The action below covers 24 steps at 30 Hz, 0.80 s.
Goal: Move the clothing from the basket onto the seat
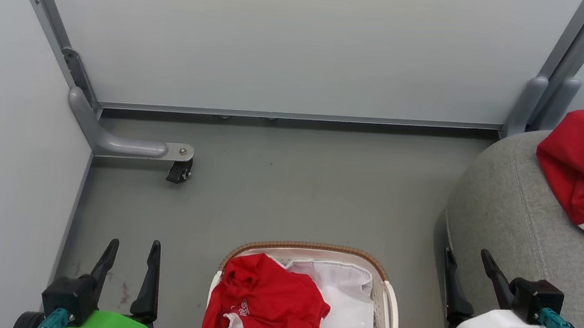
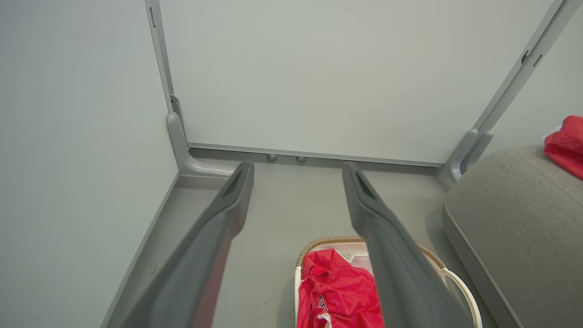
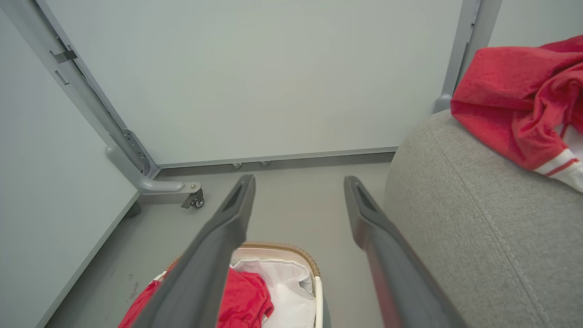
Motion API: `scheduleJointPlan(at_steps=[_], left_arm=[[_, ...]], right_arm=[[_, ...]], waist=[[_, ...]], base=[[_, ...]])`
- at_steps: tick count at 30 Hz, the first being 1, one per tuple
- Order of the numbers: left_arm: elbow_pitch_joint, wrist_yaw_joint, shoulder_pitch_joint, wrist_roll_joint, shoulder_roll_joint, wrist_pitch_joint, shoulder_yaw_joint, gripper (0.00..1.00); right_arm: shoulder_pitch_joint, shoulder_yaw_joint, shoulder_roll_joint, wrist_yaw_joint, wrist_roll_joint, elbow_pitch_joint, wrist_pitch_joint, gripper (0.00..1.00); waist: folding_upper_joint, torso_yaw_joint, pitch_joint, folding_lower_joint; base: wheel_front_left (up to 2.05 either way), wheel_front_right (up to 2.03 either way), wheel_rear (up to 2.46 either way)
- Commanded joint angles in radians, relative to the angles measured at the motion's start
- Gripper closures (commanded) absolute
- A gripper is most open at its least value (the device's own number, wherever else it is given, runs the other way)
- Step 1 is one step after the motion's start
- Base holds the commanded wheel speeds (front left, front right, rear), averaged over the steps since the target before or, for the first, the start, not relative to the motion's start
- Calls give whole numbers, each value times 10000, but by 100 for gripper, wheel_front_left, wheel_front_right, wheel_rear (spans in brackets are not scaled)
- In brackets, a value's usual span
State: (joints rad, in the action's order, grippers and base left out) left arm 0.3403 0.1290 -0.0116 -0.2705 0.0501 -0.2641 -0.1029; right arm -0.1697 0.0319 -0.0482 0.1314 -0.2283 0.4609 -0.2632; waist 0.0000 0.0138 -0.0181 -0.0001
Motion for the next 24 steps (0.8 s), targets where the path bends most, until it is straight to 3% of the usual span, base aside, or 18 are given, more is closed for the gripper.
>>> scheduleJointPlan(at_steps=[1, 14, 24], left_arm=[[6, 26, -106, -19, 7, -5, -3, 0], [438, 27, -1195, 301, 9, -5, -627, 0], [2121, 28, -3702, 505, 86, -3, -2187, 0]], right_arm=[[12, -15, -42, -14, -55, -10, -23, 0], [-560, -144, -41, -14, -35, -315, -23, 0], [-1721, -502, -41, -14, 382, -1000, -22, 0]], waist=[[0, -13, -13, 1], [0, -144, -892, 1], [0, -654, -3018, 1]], base=[[0, 0, 0], [0, 0, 0], [0, 0, 0]])
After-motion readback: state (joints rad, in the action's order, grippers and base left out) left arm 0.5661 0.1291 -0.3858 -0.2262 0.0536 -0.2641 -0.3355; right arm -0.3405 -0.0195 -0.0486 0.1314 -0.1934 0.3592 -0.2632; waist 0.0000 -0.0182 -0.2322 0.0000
